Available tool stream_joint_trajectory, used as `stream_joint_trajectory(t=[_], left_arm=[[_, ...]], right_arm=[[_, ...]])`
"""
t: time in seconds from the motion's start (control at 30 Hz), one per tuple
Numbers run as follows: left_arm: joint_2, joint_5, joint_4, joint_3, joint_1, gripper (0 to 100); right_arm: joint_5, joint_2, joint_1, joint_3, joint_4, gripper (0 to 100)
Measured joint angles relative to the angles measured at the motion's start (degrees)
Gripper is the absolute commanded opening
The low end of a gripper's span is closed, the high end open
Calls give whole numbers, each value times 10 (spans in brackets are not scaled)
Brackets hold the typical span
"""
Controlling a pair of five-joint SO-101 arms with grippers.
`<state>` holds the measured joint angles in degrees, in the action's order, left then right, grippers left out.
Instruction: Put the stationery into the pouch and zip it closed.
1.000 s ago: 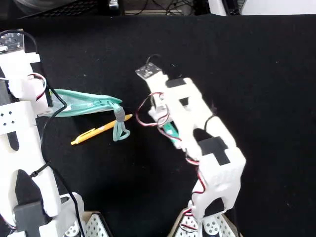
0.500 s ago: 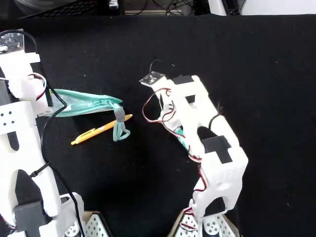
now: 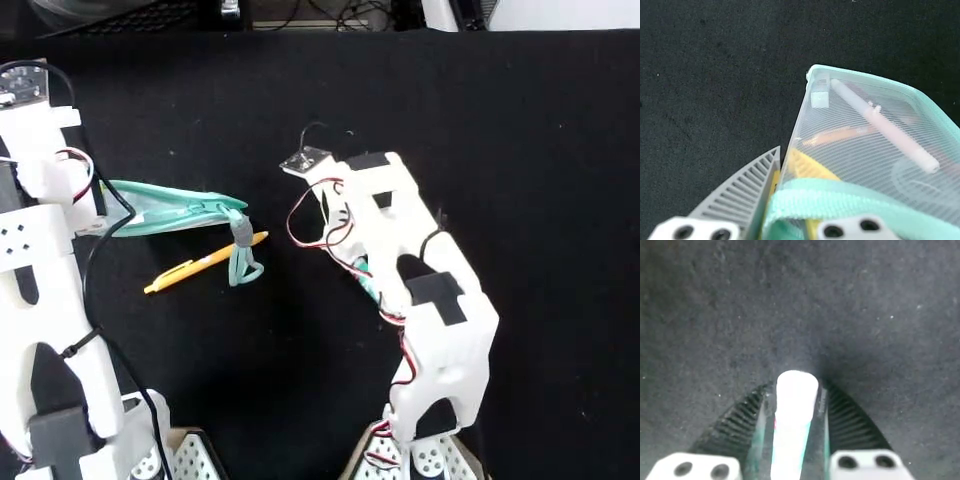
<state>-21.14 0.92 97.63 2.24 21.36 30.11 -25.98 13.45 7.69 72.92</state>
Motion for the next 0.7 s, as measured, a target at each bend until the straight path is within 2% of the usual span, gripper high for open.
stream_joint_trajectory(t=[0.07, 0.37, 0.5, 0.7], left_arm=[[0, 0, 0, 0, 0, 31], [0, 0, 0, 0, 0, 31], [0, 0, 0, 0, 0, 31], [0, 0, 0, 0, 0, 30]], right_arm=[[0, -4, 0, -8, 1, 8], [0, 54, 4, 17, 18, 12], [0, 184, 13, 59, 50, 12], [-13, 480, 35, 126, 33, 12]])
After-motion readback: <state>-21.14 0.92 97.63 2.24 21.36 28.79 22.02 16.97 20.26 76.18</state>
